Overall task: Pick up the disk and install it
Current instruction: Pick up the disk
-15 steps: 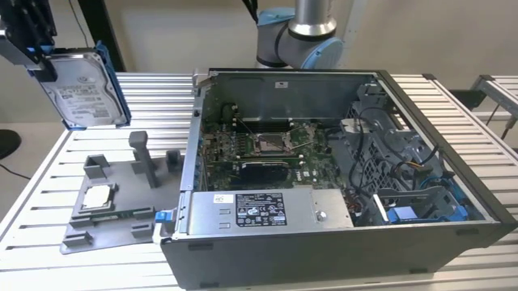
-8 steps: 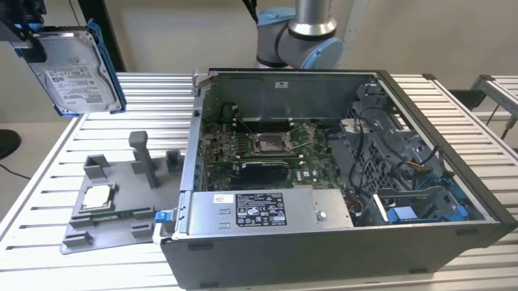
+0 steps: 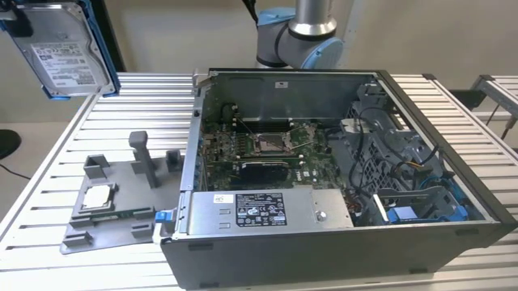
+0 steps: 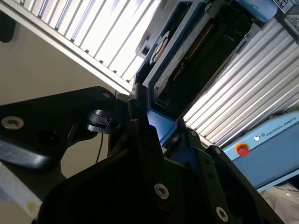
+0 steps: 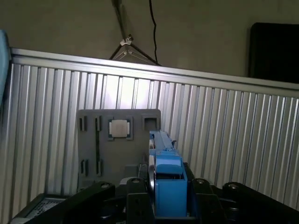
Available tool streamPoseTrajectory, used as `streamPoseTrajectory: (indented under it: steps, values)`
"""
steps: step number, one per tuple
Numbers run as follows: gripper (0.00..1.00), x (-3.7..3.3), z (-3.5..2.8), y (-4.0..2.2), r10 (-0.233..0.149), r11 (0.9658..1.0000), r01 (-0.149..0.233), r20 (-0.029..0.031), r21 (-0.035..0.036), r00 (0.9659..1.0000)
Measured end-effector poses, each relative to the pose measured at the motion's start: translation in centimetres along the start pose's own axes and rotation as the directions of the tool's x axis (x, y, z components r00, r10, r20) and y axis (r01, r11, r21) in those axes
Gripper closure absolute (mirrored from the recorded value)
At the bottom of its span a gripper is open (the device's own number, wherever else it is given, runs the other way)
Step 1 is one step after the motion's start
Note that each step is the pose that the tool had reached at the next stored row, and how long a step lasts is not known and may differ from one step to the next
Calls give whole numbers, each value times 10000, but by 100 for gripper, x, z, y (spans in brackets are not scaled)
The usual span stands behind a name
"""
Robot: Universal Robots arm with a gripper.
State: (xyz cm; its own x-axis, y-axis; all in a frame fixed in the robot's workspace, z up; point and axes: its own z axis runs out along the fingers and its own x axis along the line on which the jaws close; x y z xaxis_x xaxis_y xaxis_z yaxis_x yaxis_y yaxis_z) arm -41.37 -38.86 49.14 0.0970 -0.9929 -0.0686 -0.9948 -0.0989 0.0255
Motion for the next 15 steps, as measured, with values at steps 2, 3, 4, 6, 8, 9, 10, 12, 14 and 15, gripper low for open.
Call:
streamPoseTrajectory:
  steps: [2, 3, 4, 6, 8, 9, 10, 12, 14, 15]
  values:
    - [100, -6, -87, 2, 5, 10000, -5, -1, -2, 10000]
    - [100, -7, -92, 2, 6, 10000, -6, 1, 0, 10000]
    - [100, -6, -92, 2, 5, 10000, -5, 1, 2, 10000]
    - [100, -5, -93, -12, 5, 10000, -5, 1, 2, 10000]
    - [100, 4, -97, -99, 5, 10000, -5, 0, -5, 10000]
    - [100, 8, -97, -145, 5, 10000, -5, 1, -3, 10000]
    - [100, 13, -99, -190, 5, 10000, -5, 1, -6, 10000]
    - [100, 21, -102, -280, 6, 10000, -6, 1, -8, 10000]
    - [100, 30, -105, -370, 6, 10000, -6, 2, -13, 10000]
    - [100, 35, -106, -416, 6, 10000, -6, 2, -14, 10000]
